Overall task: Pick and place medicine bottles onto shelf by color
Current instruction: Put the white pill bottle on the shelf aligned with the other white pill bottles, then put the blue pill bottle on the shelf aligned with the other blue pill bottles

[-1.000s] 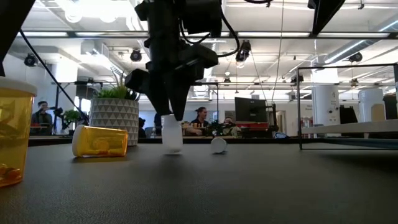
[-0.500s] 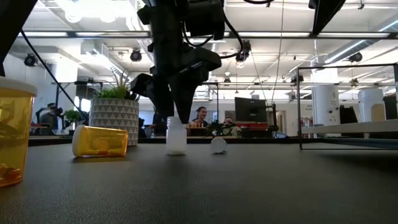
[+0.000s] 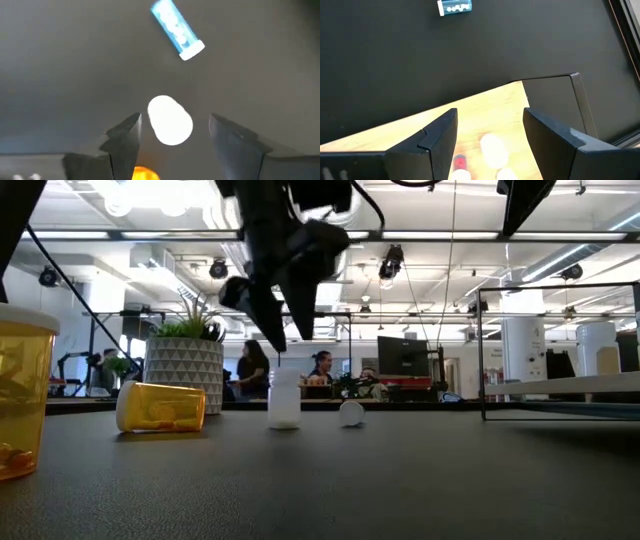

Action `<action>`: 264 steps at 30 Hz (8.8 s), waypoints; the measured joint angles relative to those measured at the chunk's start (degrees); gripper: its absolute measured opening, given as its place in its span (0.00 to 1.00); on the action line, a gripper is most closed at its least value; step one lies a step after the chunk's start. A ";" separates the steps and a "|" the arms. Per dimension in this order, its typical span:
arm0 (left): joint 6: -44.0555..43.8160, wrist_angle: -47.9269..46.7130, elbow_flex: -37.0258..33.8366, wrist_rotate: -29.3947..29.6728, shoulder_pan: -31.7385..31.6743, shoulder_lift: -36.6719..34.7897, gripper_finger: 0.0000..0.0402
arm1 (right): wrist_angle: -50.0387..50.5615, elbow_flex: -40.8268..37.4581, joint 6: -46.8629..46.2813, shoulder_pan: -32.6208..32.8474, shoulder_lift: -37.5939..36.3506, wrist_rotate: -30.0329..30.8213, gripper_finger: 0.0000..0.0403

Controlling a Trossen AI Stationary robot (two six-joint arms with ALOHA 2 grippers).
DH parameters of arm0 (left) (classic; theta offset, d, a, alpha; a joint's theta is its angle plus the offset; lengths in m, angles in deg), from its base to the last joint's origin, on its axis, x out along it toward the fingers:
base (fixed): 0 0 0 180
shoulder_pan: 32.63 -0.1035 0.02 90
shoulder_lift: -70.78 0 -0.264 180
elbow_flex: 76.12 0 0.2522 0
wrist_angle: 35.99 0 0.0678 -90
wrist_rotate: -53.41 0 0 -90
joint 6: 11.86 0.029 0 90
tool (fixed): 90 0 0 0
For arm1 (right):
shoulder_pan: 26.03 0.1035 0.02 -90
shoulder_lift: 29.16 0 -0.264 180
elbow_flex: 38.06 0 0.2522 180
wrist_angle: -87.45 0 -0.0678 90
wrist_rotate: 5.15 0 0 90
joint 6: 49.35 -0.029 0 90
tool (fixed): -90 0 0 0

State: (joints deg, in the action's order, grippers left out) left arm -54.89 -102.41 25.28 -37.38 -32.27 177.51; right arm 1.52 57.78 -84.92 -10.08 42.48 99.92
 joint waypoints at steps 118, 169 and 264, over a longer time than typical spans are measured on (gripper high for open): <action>17.92 71.66 -51.41 36.01 17.72 -10.29 0.54 | -73.40 -8.33 22.23 -11.94 36.30 -10.58 0.31; 17.75 71.88 -41.44 35.60 17.64 -10.98 0.54 | -29.18 -36.81 -11.19 1.05 -14.19 2.95 0.33; 130.90 44.56 -13.83 -0.20 -5.61 7.62 0.54 | -20.32 -14.86 -9.57 0.92 -9.47 4.68 0.56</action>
State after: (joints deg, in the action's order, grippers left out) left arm 76.01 -57.85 11.45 -37.59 -37.87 185.14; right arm -18.79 42.92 -94.49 -9.16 33.00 104.60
